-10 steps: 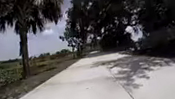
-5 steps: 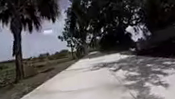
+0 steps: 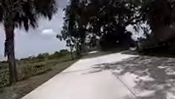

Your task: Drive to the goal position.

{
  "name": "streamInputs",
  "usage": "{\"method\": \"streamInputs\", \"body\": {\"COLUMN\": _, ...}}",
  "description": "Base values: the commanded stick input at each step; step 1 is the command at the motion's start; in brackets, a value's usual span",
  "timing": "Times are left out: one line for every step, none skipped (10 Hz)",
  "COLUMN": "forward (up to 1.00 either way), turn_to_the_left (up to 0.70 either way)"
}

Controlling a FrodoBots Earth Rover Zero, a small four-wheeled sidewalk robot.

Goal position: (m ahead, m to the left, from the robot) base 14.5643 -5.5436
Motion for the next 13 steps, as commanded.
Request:
{"method": "streamInputs", "body": {"forward": 0.70, "turn_to_the_left": -0.13}}
{"method": "streamInputs", "body": {"forward": 0.70, "turn_to_the_left": -0.35}}
{"method": "streamInputs", "body": {"forward": 0.70, "turn_to_the_left": -0.35}}
{"method": "streamInputs", "body": {"forward": 0.70, "turn_to_the_left": -0.35}}
{"method": "streamInputs", "body": {"forward": 0.70, "turn_to_the_left": -0.30}}
{"method": "streamInputs", "body": {"forward": 0.70, "turn_to_the_left": -0.08}}
{"method": "streamInputs", "body": {"forward": 0.70, "turn_to_the_left": 0.00}}
{"method": "streamInputs", "body": {"forward": 0.70, "turn_to_the_left": 0.00}}
{"method": "streamInputs", "body": {"forward": 0.70, "turn_to_the_left": 0.00}}
{"method": "streamInputs", "body": {"forward": 0.70, "turn_to_the_left": 0.00}}
{"method": "streamInputs", "body": {"forward": 0.70, "turn_to_the_left": 0.00}}
{"method": "streamInputs", "body": {"forward": 0.70, "turn_to_the_left": 0.00}}
{"method": "streamInputs", "body": {"forward": 0.70, "turn_to_the_left": 0.00}}
